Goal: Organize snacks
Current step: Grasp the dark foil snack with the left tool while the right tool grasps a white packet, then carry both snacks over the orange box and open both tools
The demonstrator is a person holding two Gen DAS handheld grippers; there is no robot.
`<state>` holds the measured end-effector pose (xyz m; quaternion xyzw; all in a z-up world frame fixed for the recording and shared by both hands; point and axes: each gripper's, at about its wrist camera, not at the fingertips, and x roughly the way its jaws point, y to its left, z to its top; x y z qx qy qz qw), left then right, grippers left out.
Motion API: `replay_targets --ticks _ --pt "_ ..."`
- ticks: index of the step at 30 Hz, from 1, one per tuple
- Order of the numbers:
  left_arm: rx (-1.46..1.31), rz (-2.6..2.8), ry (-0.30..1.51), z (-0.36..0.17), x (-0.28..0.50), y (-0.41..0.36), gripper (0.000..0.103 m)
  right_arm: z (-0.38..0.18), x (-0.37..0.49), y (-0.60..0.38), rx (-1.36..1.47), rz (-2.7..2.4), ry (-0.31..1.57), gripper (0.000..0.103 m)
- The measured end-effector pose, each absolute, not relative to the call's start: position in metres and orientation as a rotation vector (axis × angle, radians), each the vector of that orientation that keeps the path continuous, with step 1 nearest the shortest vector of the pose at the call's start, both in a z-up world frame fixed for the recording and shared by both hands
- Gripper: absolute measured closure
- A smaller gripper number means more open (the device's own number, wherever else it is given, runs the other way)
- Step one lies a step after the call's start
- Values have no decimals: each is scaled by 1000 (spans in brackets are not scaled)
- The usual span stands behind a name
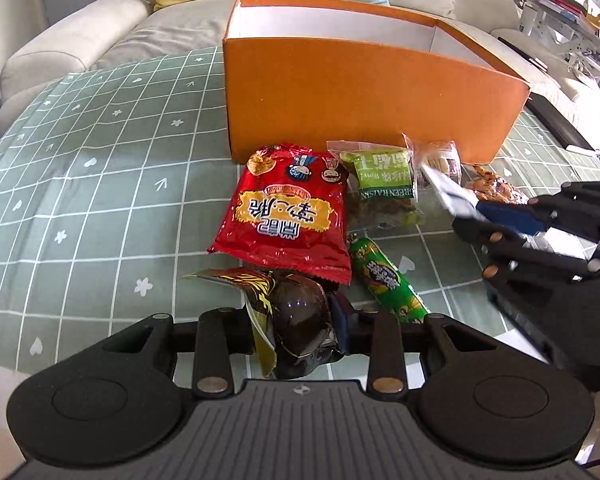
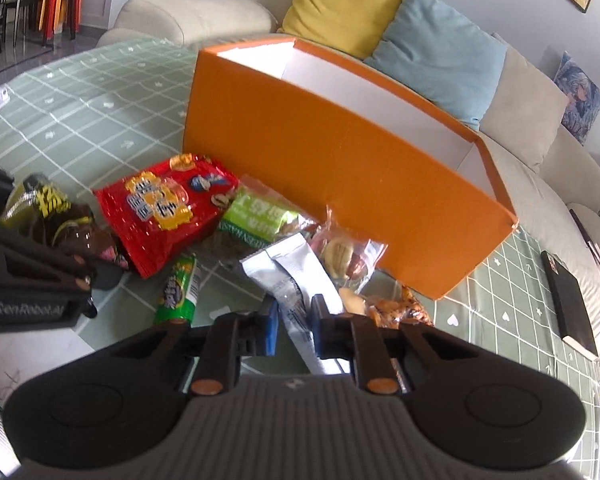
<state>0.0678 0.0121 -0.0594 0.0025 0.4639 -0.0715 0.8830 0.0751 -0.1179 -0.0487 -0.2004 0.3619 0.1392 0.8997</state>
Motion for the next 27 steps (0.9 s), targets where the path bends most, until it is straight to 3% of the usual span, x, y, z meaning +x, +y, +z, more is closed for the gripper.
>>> replay_targets --ticks 27 --pt "-85 -111 786 8 38 26 64 27 55 -138 -98 384 716 100"
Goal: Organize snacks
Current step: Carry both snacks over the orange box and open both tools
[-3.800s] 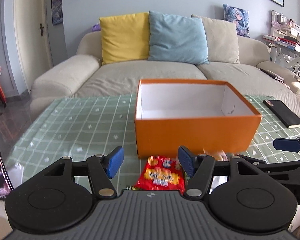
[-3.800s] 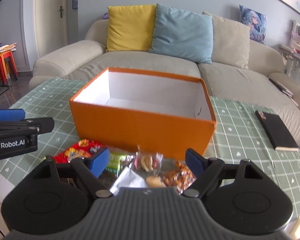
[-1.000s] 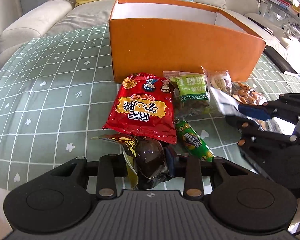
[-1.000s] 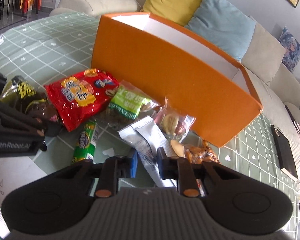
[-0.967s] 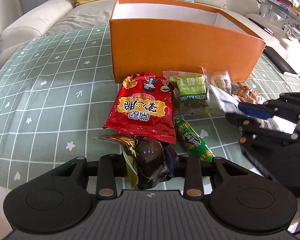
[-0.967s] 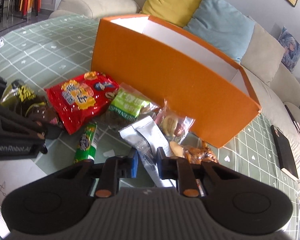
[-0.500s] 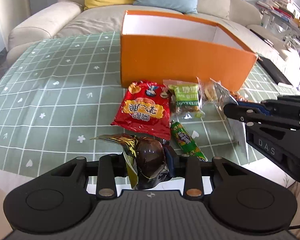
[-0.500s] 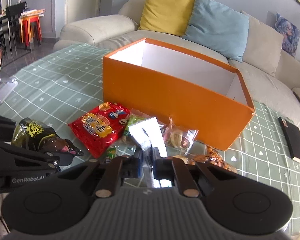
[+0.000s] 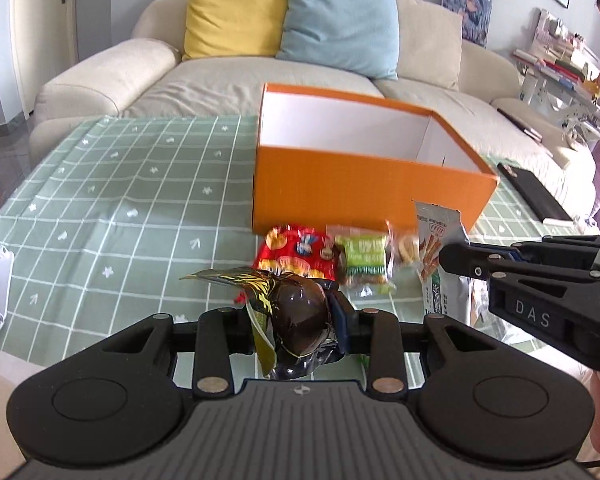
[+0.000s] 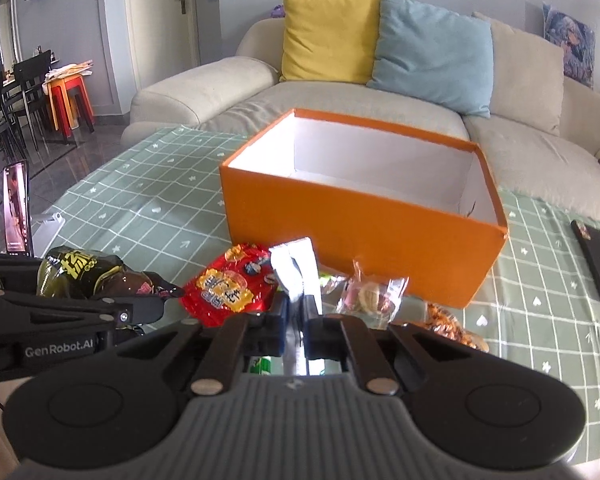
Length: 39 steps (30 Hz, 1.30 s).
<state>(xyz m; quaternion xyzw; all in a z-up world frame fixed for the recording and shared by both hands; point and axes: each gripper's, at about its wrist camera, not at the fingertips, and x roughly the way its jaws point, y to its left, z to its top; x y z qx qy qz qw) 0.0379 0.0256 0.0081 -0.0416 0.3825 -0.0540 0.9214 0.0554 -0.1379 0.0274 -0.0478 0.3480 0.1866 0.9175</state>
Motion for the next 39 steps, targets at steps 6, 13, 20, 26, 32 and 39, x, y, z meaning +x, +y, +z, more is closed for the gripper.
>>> replay_targets --ticks 6,13,20,26,32,39 --pt "-92 -111 744 21 48 28 64 45 61 -138 -73 413 687 101" --pt "-80 -111 696 40 68 23 64 65 81 -138 -54 436 655 101" --pt "-54 -116 640 63 95 16 64 95 106 -139 -65 453 591 101" --pt "-33 -126 596 80 126 7 64 118 140 -142 -88 432 535 101" --pt "-30 -136 589 84 165 -4 64 122 183 -145 -111 396 529 101" --pt "-23 -168 658 65 214 -21 64 101 239 -149 -145 345 601 101"
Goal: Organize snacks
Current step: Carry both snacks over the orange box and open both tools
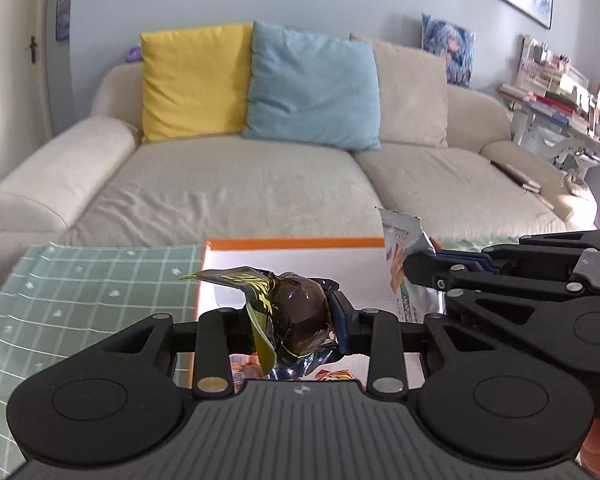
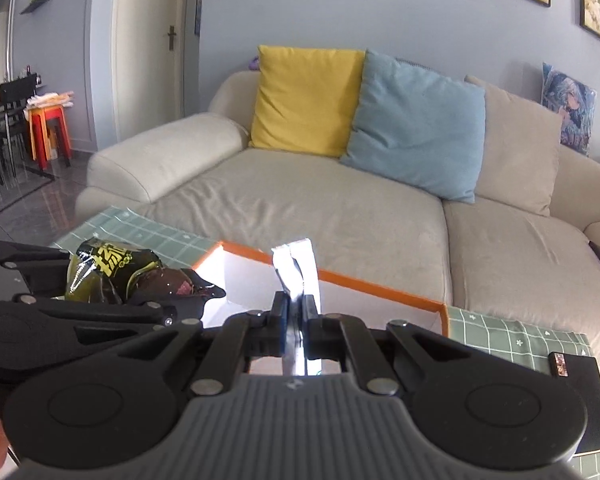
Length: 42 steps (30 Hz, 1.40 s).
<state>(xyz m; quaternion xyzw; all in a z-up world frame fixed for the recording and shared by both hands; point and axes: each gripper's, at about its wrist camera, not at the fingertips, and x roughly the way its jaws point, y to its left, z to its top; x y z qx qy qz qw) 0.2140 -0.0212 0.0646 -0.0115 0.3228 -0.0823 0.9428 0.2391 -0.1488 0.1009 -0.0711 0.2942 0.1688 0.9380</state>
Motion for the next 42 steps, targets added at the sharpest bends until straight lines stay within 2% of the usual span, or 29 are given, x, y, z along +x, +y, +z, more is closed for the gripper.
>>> replay_targets --ticks 9,16,31,33,35,42 --pt "-11 -188 806 20 250 -29 64 49 298 -163 -103 309 798 101" --pt "27 -209 926 -7 264 -34 64 9 310 -164 -110 292 939 101" --pt "25 -172 1012 -22 270 -26 64 -9 325 -160 11 328 1019 95" --pt "27 -166 1003 -21 270 -27 59 -10 327 -159 27 325 1032 95" --pt "33 -165 989 -18 268 -26 49 -11 328 -156 19 324 1037 94" --pt "65 -171 950 -8 261 -26 38 -10 327 -154 36 317 1047 89"
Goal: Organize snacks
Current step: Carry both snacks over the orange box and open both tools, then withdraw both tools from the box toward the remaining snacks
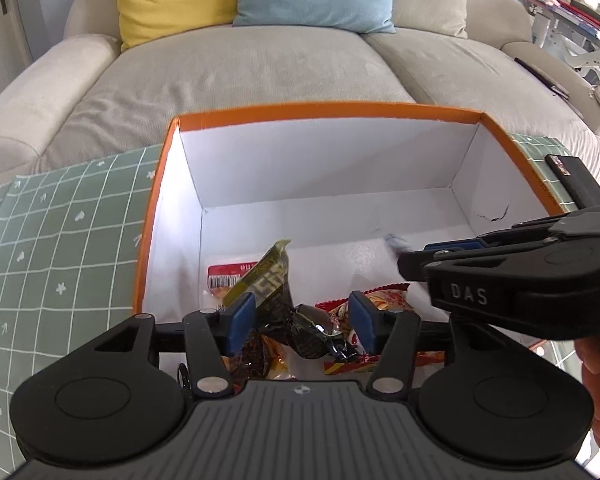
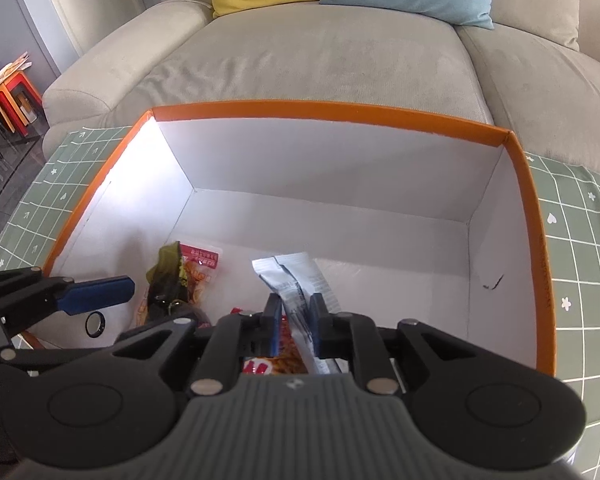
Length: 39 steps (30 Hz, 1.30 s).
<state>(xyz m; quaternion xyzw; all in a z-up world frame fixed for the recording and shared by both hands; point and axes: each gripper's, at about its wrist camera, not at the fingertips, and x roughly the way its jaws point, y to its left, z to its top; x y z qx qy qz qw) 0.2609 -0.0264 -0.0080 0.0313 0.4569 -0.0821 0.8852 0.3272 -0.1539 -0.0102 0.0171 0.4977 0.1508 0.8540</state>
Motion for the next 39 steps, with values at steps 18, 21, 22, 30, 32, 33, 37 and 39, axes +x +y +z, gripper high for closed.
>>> replay_targets --ticks 18,21,22,30,32,33,37,39 --pt "166 -159 832 22 224 -34 27 28 290 -163 12 295 949 49" --pt "154 -153 816 29 215 -31 27 37 279 -165 -11 294 910 44" --pt "148 -150 808 31 211 -30 27 41 274 -166 -16 294 895 43" --pt "145 -129 732 40 170 -27 27 58 226 -168 -36 274 782 39" --pt "155 -122 722 39 160 -27 27 59 211 -172 -48 267 757 39" --pt "154 -120 717 39 155 -26 27 59 203 -173 -51 262 747 39" --pt "126 -117 704 37 134 -24 27 53 175 -180 -35 244 730 39" --pt "119 -117 704 34 125 -23 27 49 162 -183 -24 235 726 38"
